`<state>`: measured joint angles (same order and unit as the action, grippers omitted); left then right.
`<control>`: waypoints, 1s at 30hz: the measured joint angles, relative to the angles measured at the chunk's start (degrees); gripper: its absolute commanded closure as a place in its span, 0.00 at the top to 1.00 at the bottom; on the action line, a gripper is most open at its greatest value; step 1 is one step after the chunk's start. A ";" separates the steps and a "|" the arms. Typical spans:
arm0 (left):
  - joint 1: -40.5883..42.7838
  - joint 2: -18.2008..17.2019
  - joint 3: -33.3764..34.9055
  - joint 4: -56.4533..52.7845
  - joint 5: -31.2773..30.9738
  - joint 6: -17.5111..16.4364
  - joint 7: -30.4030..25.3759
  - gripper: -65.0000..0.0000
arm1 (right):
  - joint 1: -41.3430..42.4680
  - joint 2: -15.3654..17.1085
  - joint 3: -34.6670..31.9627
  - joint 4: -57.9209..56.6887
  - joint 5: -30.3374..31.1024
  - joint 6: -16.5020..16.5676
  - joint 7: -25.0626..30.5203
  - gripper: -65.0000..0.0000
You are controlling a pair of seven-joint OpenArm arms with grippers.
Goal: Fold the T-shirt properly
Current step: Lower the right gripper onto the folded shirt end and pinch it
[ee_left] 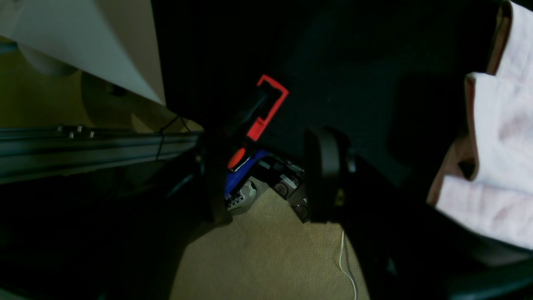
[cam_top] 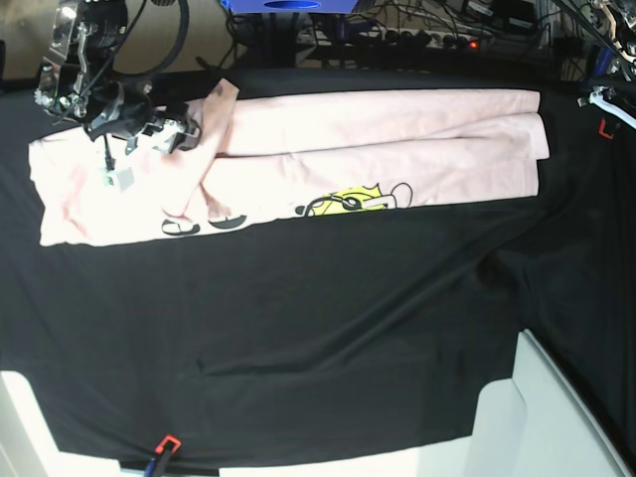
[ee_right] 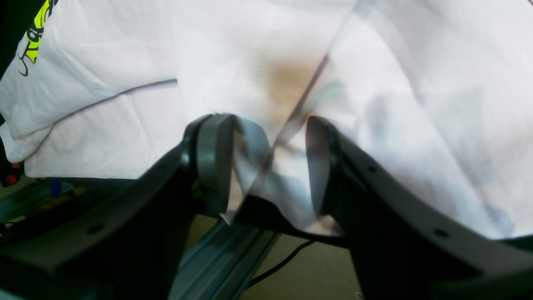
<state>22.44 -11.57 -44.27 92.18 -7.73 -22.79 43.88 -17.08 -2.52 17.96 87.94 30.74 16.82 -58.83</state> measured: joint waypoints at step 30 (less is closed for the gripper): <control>0.02 0.00 0.00 -0.07 0.00 0.00 0.00 0.44 | 5.86 -0.50 -0.24 0.24 -0.02 7.56 -7.32 0.00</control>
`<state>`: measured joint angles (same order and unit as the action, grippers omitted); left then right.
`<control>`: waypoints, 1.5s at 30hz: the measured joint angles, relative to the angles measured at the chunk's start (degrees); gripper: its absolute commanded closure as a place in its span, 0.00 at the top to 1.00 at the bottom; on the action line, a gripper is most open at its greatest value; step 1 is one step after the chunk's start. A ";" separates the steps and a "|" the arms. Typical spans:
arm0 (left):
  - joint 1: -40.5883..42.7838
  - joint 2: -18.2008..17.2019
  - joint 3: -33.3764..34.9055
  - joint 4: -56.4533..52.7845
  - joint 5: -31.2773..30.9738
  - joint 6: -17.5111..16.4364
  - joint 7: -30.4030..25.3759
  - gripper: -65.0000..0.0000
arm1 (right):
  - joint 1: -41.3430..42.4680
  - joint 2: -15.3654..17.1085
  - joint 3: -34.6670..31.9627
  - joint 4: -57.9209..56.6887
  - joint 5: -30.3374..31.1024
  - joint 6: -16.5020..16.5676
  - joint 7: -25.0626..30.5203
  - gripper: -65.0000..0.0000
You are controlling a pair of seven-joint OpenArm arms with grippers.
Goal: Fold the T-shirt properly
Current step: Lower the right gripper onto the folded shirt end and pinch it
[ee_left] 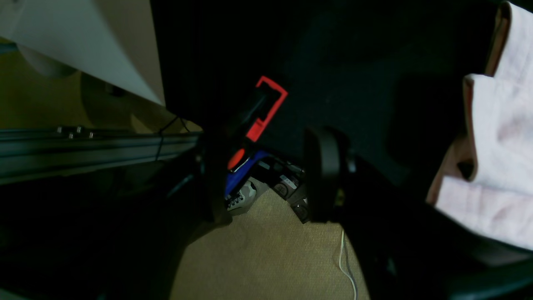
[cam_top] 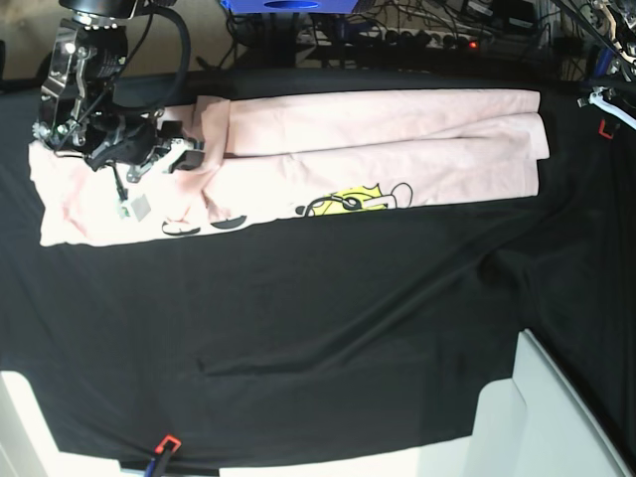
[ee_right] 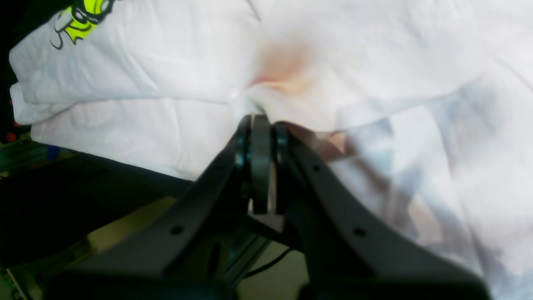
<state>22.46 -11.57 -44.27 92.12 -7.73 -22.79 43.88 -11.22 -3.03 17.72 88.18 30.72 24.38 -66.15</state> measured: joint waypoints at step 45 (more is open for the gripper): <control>-0.09 0.44 0.00 -0.04 -0.26 0.00 0.02 0.46 | 5.31 0.00 0.44 1.20 2.58 0.31 -8.17 0.20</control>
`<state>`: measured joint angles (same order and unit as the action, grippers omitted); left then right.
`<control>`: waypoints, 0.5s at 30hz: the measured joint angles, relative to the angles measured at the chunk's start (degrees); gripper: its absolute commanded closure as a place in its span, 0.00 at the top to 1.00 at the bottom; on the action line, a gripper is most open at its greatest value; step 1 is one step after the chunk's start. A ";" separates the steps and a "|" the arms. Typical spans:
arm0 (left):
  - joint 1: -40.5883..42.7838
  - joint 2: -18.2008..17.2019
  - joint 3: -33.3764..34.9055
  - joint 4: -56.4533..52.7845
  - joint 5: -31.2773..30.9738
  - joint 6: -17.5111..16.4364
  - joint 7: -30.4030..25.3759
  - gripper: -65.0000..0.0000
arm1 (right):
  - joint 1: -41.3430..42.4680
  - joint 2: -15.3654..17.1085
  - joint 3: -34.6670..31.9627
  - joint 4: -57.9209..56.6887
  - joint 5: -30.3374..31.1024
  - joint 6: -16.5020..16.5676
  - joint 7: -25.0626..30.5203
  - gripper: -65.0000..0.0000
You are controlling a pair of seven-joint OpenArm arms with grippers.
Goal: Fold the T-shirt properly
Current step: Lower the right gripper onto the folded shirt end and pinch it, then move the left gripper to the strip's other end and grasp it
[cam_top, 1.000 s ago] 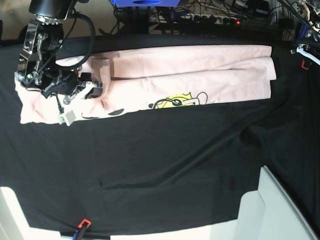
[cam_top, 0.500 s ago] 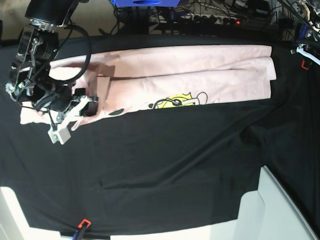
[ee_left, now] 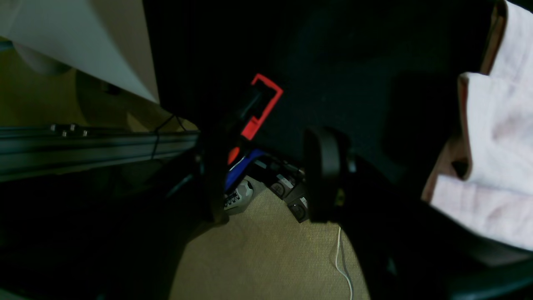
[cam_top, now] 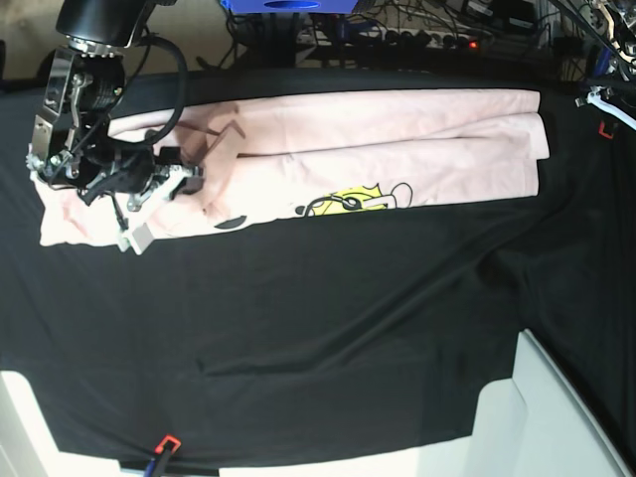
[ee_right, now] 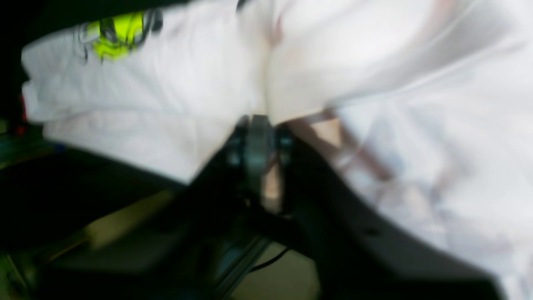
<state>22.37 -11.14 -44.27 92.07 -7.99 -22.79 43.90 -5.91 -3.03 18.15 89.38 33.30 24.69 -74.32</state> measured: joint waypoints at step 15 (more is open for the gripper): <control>-6.40 0.04 -0.33 -6.40 -0.20 -9.40 -0.02 0.78 | -6.69 8.22 12.09 10.23 31.50 3.56 -0.59 0.68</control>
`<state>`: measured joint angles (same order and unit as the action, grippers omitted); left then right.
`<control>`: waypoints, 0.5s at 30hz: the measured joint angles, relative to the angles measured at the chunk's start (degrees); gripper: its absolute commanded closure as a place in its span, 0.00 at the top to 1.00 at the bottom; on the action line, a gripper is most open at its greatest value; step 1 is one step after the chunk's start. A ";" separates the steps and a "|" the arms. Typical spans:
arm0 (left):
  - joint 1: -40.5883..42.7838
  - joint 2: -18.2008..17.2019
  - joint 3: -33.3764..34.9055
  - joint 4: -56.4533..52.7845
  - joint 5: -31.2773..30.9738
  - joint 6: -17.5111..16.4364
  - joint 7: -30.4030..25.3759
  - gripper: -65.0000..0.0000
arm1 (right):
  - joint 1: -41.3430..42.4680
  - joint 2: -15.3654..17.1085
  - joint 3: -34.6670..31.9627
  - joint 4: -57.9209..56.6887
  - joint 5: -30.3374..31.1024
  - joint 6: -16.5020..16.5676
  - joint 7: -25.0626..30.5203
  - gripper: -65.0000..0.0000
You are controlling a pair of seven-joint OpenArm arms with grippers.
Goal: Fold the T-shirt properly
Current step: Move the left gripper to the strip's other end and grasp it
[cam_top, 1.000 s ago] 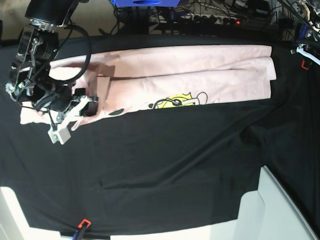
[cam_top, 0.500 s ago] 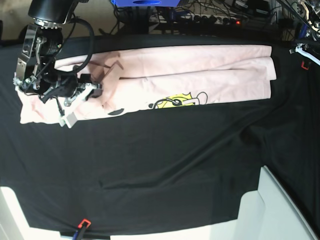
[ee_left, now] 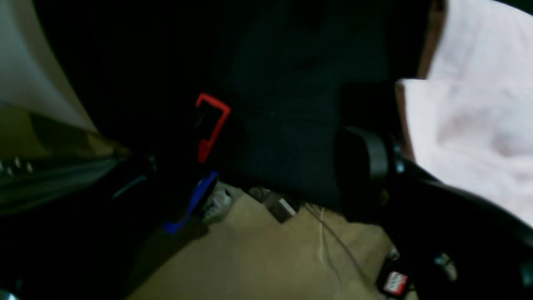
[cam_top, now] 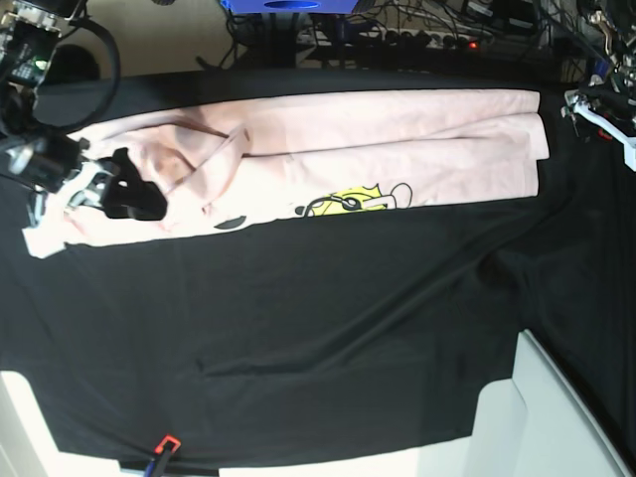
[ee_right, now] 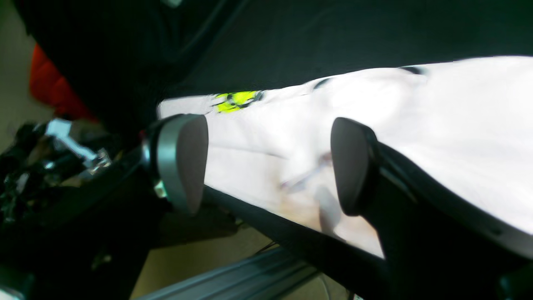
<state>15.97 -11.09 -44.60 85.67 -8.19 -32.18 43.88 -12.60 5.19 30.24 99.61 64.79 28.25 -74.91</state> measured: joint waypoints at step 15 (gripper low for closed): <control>0.50 -3.78 0.68 -8.98 -26.77 0.20 0.04 0.90 | -1.07 0.15 2.62 0.79 -4.35 0.22 0.00 0.69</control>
<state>16.47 -14.87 -43.92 76.69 -34.96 -31.99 43.92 -13.67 5.34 32.86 100.40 60.45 28.47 -74.91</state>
